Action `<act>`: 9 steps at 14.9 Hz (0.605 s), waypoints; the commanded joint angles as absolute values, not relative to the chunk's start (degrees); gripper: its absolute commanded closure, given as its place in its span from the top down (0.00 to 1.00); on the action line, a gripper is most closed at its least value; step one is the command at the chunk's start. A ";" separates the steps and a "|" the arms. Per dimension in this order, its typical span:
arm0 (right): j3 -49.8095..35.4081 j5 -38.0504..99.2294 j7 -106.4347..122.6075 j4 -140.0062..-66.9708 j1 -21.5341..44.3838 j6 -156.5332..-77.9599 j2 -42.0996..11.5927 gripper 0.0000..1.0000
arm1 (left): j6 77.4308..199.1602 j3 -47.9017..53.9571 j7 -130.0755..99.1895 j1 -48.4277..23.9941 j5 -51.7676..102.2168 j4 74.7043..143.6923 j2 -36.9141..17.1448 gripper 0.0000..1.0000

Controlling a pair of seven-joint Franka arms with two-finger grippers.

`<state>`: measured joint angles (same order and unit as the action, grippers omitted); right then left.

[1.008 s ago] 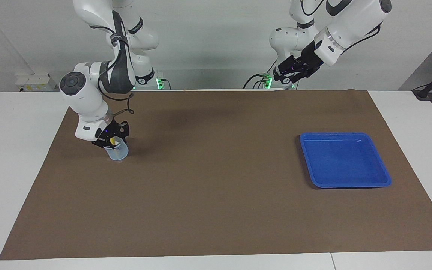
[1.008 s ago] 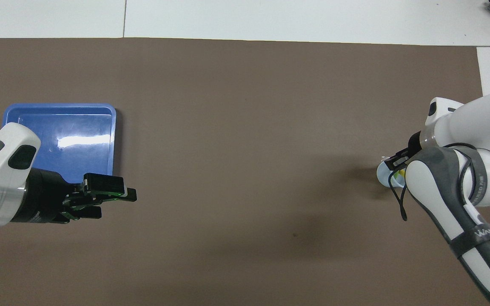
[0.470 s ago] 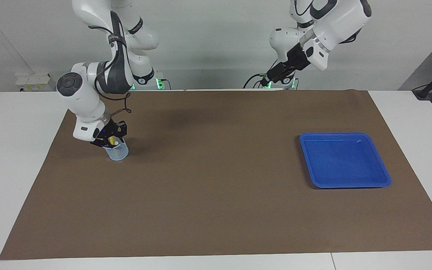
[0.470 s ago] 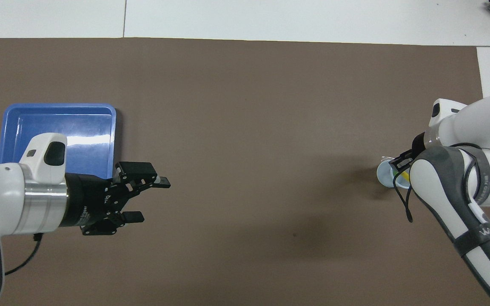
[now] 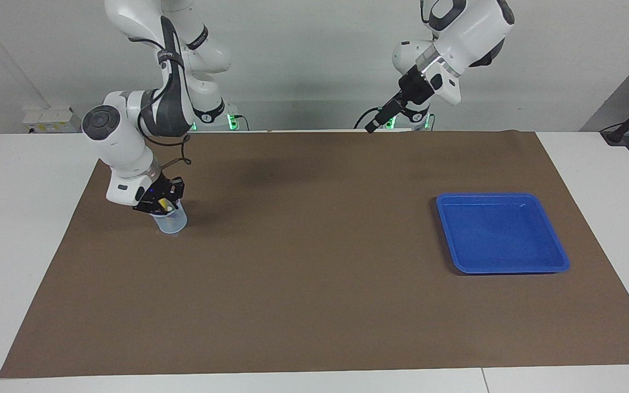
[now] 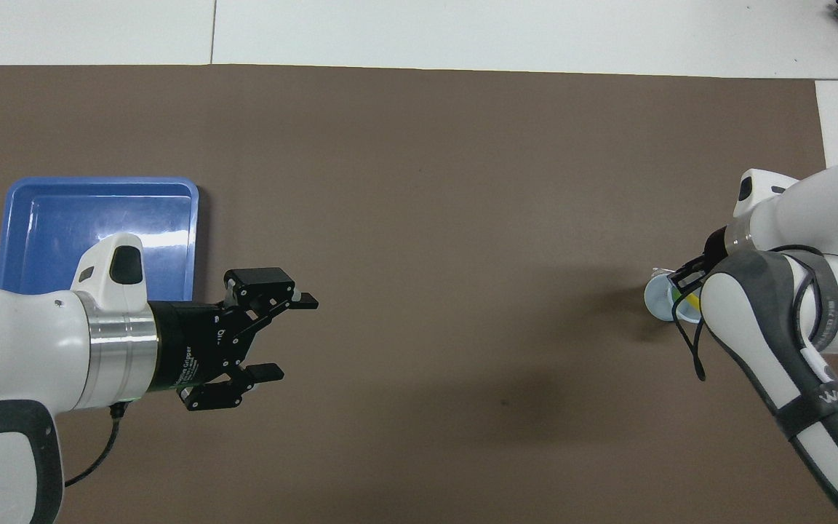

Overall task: Right arm passes pens to left for tray arrangement
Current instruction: 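Pull the green pen from the cup with the right gripper while the left gripper opens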

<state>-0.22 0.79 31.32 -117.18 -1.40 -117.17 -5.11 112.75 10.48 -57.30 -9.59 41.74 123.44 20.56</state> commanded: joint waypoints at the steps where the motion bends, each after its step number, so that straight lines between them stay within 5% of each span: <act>1: -0.53 0.53 32.26 -118.65 -2.11 -117.86 -4.31 0.14 | 114.52 10.02 -60.11 -10.46 42.80 125.68 22.68 1.00; 3: -0.53 0.53 32.34 -118.74 -2.20 -117.51 -4.31 0.00 | 114.61 10.02 -60.47 -10.11 42.98 125.68 22.68 1.00; 9: -0.53 0.35 32.70 -112.17 -3.43 -111.20 -4.22 0.00 | 114.08 9.84 -63.98 -9.49 43.33 124.90 22.33 1.00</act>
